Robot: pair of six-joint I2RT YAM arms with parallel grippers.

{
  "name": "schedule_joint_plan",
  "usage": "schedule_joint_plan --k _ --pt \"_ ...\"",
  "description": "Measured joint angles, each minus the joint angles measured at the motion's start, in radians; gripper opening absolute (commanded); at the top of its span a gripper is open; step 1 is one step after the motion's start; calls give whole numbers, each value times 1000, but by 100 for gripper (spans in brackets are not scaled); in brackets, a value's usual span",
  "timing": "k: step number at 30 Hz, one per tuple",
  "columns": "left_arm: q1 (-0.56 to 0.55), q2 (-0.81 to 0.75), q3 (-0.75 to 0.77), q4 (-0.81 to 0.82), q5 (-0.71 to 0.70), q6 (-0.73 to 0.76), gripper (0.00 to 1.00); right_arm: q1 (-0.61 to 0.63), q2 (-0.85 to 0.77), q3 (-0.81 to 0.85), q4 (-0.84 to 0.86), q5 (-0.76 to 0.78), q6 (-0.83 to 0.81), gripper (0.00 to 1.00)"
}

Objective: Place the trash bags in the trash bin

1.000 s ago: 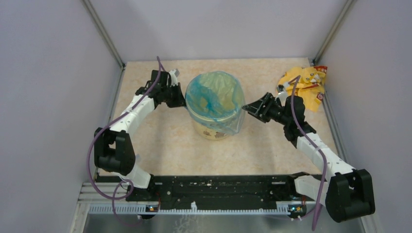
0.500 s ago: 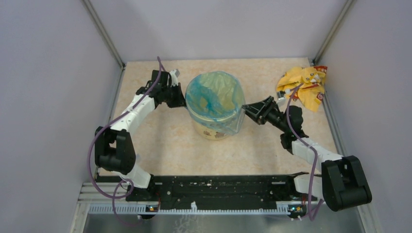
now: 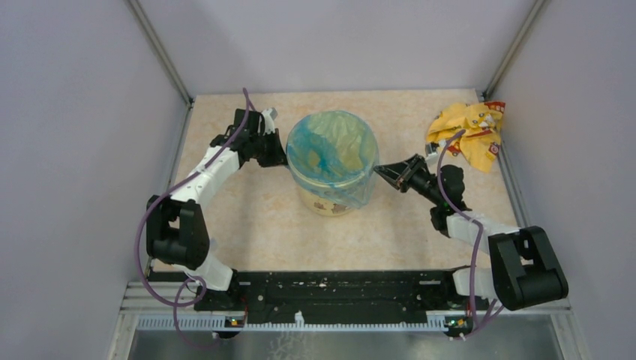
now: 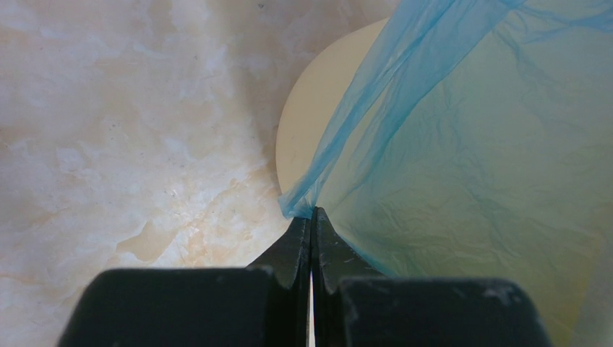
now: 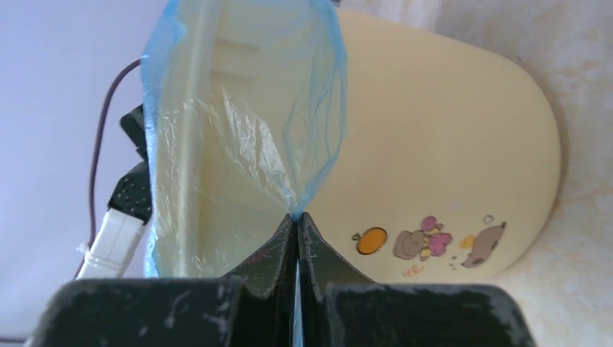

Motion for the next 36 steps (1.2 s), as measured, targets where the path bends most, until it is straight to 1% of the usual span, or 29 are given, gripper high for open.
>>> schedule_joint_plan --k 3,7,16,24,31,36 --pt "0 0 -8 4 -7 0 0 0 -10 2 -96 18 -55 0" --pt "0 0 -24 8 -21 0 0 0 -31 32 -270 55 -150 0" --pt "0 20 -39 14 -57 2 0 0 -55 140 -500 117 -309 0" --pt "0 42 -39 14 -95 5 0 0 -82 259 -719 208 -456 0" --pt "0 53 -39 14 -115 14 0 1 -70 329 -824 236 -544 0" --pt "-2 62 -39 15 -114 14 0 40 -31 336 -870 260 -585 0"
